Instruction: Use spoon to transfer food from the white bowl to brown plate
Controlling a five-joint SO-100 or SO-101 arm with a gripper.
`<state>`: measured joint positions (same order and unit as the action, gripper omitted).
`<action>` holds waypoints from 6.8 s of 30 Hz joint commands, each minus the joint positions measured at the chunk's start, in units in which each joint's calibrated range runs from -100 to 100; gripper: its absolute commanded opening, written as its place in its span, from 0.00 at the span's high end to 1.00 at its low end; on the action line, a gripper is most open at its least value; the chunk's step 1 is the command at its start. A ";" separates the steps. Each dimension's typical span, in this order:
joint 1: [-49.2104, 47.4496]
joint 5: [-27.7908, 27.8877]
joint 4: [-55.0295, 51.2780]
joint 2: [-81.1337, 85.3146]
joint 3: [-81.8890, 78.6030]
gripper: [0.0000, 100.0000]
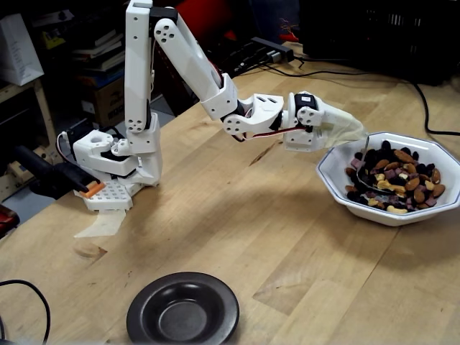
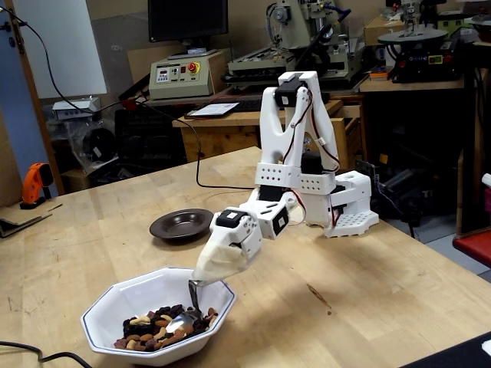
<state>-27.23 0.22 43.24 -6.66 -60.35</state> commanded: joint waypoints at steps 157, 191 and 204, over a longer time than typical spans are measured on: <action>54.63 -3.08 17.08 41.44 -28.85 0.96; 61.37 -1.22 17.00 47.78 -36.73 0.96; 60.71 1.56 16.92 47.61 -36.73 0.96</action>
<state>33.50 1.68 59.45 39.20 -96.89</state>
